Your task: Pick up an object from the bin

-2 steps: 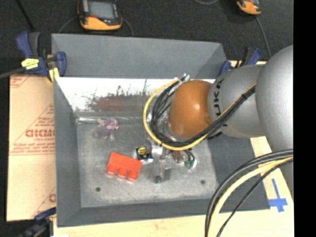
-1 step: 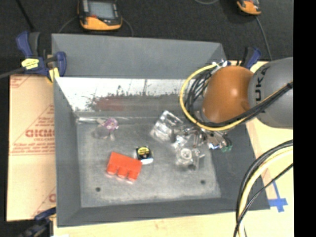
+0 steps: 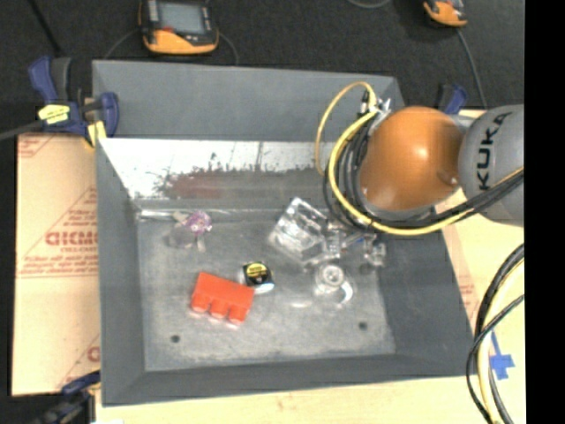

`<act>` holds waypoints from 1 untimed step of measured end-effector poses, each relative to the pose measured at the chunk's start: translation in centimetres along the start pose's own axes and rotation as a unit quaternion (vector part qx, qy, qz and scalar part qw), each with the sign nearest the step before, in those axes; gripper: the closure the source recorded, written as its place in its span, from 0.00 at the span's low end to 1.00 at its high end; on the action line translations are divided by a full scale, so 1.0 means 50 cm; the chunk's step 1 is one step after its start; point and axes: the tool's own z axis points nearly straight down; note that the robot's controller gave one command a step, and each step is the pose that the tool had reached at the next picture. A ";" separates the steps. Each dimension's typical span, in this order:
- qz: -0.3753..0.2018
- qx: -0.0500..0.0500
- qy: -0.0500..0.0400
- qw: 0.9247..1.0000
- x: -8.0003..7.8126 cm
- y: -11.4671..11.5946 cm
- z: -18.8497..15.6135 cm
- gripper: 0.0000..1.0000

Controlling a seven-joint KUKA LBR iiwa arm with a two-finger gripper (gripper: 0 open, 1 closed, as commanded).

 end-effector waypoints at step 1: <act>-0.229 0.003 0.000 0.973 -0.025 -0.060 0.057 0.00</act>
Offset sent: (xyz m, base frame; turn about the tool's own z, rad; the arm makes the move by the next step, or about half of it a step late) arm 0.0288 0.0101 -0.0307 -0.4662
